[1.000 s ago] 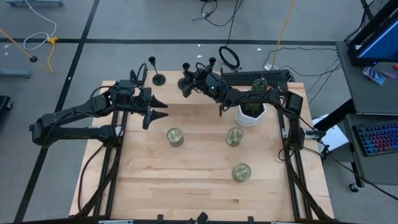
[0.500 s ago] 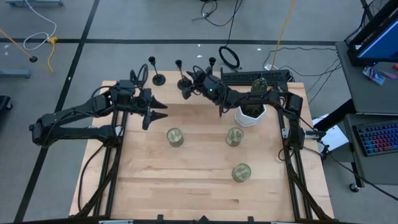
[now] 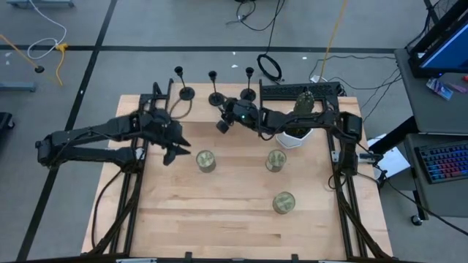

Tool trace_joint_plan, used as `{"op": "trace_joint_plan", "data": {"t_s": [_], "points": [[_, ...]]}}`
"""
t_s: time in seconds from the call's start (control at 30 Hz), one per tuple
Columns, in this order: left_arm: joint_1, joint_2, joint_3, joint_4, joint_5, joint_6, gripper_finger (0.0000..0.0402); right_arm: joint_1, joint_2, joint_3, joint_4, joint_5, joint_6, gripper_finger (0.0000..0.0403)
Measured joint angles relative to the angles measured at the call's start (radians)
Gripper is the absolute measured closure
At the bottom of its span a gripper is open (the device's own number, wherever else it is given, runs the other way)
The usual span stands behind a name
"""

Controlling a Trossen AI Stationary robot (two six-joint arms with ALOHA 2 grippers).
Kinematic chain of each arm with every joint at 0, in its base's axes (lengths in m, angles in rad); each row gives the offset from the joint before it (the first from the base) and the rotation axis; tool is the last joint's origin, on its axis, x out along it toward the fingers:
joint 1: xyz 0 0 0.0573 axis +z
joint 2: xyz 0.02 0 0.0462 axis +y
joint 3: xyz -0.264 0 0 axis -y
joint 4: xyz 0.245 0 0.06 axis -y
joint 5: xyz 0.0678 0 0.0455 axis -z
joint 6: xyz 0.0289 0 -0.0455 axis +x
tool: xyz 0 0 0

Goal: Pick & Place candle stick holders
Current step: Put the scented candle on the shelf

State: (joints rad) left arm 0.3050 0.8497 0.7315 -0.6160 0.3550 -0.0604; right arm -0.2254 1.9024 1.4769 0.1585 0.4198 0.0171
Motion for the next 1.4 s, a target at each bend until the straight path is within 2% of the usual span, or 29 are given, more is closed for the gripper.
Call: {"op": "trace_joint_plan", "data": {"t_s": [0.2,0.27,0.43,0.53,0.63,0.87,1.0,1.2,1.4], "points": [[-0.152,0.001,-0.158,0.218,-0.012,-0.214,0.0266,0.076,-0.059,0.000,-0.194,-0.002,0.002,0.0292],[-0.194,0.001,-0.196,0.264,-0.085,-0.289,0.0272,0.102,-0.070,0.000,-0.249,-0.001,-0.007,0.0293],[-0.238,0.001,-0.241,0.277,-0.395,-0.483,0.0279,0.154,-0.077,0.000,-0.284,-0.002,-0.006,0.0293],[-0.242,0.008,-0.244,0.280,-0.479,-0.576,0.0280,0.178,-0.076,0.000,-0.284,-0.001,-0.007,0.0293],[-0.256,0.034,-0.245,0.279,-0.488,-0.609,0.0280,0.194,-0.076,-0.005,-0.282,-0.002,-0.012,0.0294],[-0.317,0.187,-0.245,0.427,-0.488,-0.622,0.0280,0.196,-0.076,-0.051,-0.284,-0.001,-0.011,0.0297],[-0.320,0.246,-0.243,0.449,-0.514,-0.622,0.0280,0.204,-0.076,-0.078,-0.286,-0.002,-0.014,0.0298],[-0.318,0.256,-0.238,0.450,-0.492,-0.649,0.0280,0.253,-0.143,-0.085,-0.382,-0.001,-0.040,0.0298],[-0.319,0.221,-0.173,0.403,-0.452,-0.649,0.0280,0.301,-0.266,-0.100,-0.534,0.002,-0.007,0.0298]]}}
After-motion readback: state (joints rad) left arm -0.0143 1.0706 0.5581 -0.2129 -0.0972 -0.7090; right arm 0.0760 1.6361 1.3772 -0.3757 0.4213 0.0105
